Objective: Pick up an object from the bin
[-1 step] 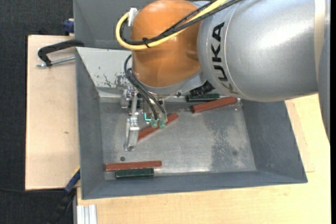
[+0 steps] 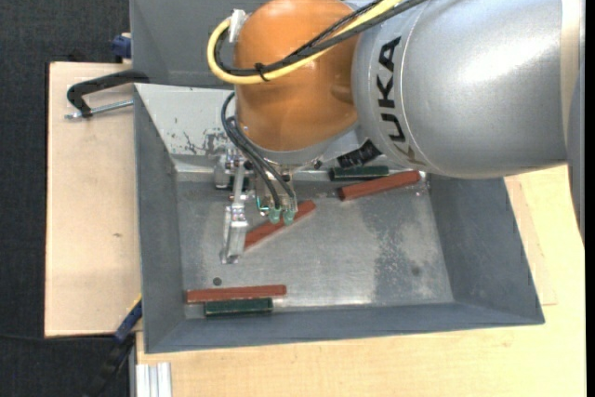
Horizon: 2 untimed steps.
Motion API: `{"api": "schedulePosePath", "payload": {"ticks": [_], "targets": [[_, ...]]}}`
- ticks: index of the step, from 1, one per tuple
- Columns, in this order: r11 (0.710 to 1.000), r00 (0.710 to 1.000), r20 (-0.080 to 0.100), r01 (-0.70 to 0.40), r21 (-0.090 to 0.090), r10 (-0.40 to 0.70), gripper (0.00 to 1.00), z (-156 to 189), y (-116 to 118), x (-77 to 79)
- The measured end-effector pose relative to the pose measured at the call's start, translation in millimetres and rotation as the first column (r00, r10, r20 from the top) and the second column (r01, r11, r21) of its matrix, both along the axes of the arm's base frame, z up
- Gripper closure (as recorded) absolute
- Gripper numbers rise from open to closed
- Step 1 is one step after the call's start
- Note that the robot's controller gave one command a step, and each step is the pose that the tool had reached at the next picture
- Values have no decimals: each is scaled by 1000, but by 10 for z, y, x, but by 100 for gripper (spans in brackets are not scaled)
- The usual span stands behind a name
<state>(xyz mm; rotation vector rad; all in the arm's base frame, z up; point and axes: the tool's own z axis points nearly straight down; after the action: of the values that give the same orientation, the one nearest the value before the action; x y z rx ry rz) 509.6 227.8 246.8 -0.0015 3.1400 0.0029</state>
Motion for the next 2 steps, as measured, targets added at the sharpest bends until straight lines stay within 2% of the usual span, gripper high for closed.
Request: {"api": "schedulePosePath", "payload": {"ticks": [1,2], "targets": [[996,996,4,-95,1,95,0,-306,-177,157],[994,994,3,-108,0,108,0,-929,-800,257]]}}
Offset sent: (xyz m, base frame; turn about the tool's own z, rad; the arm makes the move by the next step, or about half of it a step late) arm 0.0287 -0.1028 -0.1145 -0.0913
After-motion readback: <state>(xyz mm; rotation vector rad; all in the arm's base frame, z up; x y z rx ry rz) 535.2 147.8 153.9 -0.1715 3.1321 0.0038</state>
